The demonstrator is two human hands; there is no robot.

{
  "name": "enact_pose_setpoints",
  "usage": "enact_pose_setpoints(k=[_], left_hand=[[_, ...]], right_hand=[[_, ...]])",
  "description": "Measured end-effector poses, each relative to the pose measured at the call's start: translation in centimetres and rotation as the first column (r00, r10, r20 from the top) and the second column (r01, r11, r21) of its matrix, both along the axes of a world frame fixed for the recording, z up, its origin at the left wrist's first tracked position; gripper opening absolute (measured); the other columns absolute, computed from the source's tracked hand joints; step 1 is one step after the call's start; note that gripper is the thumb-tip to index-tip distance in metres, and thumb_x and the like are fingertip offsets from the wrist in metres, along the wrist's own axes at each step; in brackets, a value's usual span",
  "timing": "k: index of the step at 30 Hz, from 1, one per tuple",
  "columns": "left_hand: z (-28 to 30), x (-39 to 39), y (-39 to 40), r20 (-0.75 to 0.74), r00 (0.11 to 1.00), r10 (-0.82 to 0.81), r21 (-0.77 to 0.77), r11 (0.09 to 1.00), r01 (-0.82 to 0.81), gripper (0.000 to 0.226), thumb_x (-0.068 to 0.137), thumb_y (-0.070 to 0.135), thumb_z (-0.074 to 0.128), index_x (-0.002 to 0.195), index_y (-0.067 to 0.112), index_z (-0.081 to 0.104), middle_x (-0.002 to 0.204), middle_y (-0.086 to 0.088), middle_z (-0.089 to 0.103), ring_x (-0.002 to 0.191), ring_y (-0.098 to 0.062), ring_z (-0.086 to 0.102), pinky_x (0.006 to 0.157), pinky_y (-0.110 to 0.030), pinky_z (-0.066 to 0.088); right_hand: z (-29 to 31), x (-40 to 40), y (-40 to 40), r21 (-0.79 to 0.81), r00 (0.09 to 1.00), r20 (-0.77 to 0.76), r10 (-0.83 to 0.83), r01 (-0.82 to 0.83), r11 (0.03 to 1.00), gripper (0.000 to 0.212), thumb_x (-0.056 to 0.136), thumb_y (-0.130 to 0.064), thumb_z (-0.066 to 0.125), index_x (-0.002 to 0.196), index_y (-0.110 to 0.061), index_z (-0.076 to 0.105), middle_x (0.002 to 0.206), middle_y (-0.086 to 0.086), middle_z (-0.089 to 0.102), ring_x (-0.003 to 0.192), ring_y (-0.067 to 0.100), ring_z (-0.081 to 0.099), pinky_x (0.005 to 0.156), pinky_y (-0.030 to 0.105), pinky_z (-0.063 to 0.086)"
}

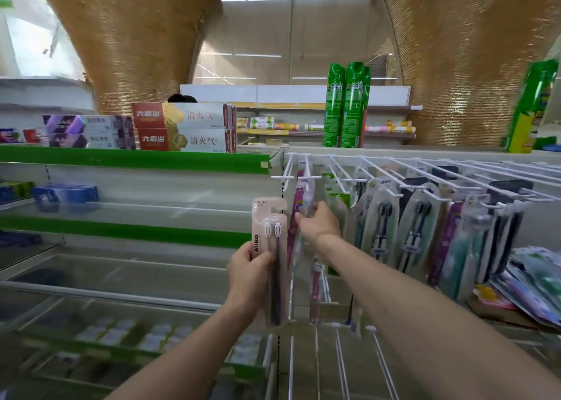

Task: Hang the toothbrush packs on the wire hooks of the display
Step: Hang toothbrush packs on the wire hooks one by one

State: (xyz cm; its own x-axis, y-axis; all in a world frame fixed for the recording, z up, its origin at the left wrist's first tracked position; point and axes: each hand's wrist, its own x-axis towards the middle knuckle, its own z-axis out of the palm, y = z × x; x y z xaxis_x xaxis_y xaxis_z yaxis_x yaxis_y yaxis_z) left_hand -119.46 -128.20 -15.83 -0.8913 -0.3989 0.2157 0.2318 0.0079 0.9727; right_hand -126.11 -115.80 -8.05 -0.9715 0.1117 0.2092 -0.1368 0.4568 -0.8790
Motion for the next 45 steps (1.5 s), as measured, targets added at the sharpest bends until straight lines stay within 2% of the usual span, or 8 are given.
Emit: enact_pose_setpoints(k=[6,12,15,20,23,28,35,45], left_hand=[[0.2,0.1,2.1,-0.008,1.0,-0.019,-0.03,0.999,0.019,0.012,0.081,-0.001,0.061,0.088,0.003,0.07,0.078,-0.011,0.069,0.074,-0.022,0.061,0.068,-0.04,0.053],[0.9,1.2,6.1,-0.009,0.994,-0.106,-0.098,0.99,0.104,0.012,0.089,-0.003,0.062,0.089,0.007,0.068,0.078,-0.008,0.068,0.071,-0.019,0.064,0.056,-0.027,0.053],[1.2,1.4,8.4,-0.018,0.991,-0.13,-0.097,0.987,0.128,0.007,0.081,0.007,0.066,0.087,0.009,0.071,0.083,-0.018,0.072,0.077,-0.029,0.068,0.069,-0.046,0.06],[1.1,1.2,12.3,-0.007,0.985,-0.175,-0.12,0.978,0.173,0.029,0.065,0.025,0.063,0.086,0.007,0.071,0.086,-0.021,0.072,0.081,-0.037,0.07,0.077,-0.058,0.058],[1.1,1.2,14.8,-0.005,0.978,-0.206,-0.135,0.97,0.204,0.027,0.065,0.024,0.063,0.086,0.009,0.071,0.086,-0.02,0.073,0.086,-0.042,0.07,0.079,-0.059,0.059],[1.9,1.2,18.7,-0.031,0.968,-0.247,-0.124,0.962,0.242,0.029,0.066,0.021,0.062,0.088,0.003,0.069,0.089,-0.027,0.069,0.073,-0.025,0.063,0.074,-0.054,0.058],[2.0,1.1,22.8,-0.013,0.968,-0.251,-0.156,0.957,0.246,0.017,0.076,0.016,0.066,0.09,0.007,0.071,0.091,-0.02,0.073,0.092,-0.042,0.069,0.085,-0.06,0.058],[1.7,0.2,24.7,0.006,0.979,-0.203,-0.126,0.971,0.202,0.015,0.09,-0.001,0.063,0.094,0.011,0.072,0.091,-0.015,0.075,0.09,-0.034,0.072,0.082,-0.049,0.061]], right_hand=[[-2.2,2.6,2.9,0.024,0.999,0.009,0.045,-0.045,0.999,0.048,0.098,-0.025,0.063,0.143,-0.019,0.047,0.131,0.004,0.059,0.116,0.024,0.059,0.101,0.039,0.051],[-3.6,3.7,7.6,0.008,0.999,-0.032,0.034,-0.034,0.999,0.032,0.097,-0.017,0.058,0.129,-0.023,0.057,0.117,0.0,0.062,0.095,0.014,0.062,0.08,0.031,0.056],[-3.7,4.2,9.8,0.022,0.999,-0.042,0.0,0.001,1.0,0.029,0.098,-0.021,0.06,0.127,-0.021,0.058,0.115,-0.001,0.063,0.101,0.016,0.06,0.081,0.029,0.049],[-3.8,4.9,13.8,0.022,0.995,-0.045,-0.088,0.089,0.996,0.028,0.097,-0.02,0.061,0.125,-0.017,0.061,0.107,-0.002,0.064,0.102,0.018,0.06,0.086,0.028,0.047],[-3.7,5.2,16.6,0.031,0.991,-0.049,-0.121,0.123,0.992,0.026,0.097,-0.021,0.062,0.122,-0.019,0.061,0.107,-0.002,0.064,0.099,0.016,0.058,0.083,0.025,0.042],[-3.6,5.1,20.9,0.013,0.983,-0.057,-0.177,0.178,0.984,0.026,0.095,-0.023,0.065,0.12,-0.019,0.062,0.106,-0.003,0.066,0.101,0.017,0.062,0.086,0.029,0.048],[-3.5,5.2,26.7,-0.054,0.937,-0.115,-0.329,0.325,0.944,0.016,0.095,-0.023,0.067,0.108,-0.016,0.063,0.104,0.001,0.068,0.097,0.022,0.063,0.088,0.035,0.051],[-3.2,1.8,30.1,-0.011,0.948,-0.07,-0.31,0.31,0.951,0.066,0.079,-0.04,0.081,0.131,-0.02,0.045,0.124,0.004,0.058,0.113,0.028,0.059,0.098,0.047,0.051]])
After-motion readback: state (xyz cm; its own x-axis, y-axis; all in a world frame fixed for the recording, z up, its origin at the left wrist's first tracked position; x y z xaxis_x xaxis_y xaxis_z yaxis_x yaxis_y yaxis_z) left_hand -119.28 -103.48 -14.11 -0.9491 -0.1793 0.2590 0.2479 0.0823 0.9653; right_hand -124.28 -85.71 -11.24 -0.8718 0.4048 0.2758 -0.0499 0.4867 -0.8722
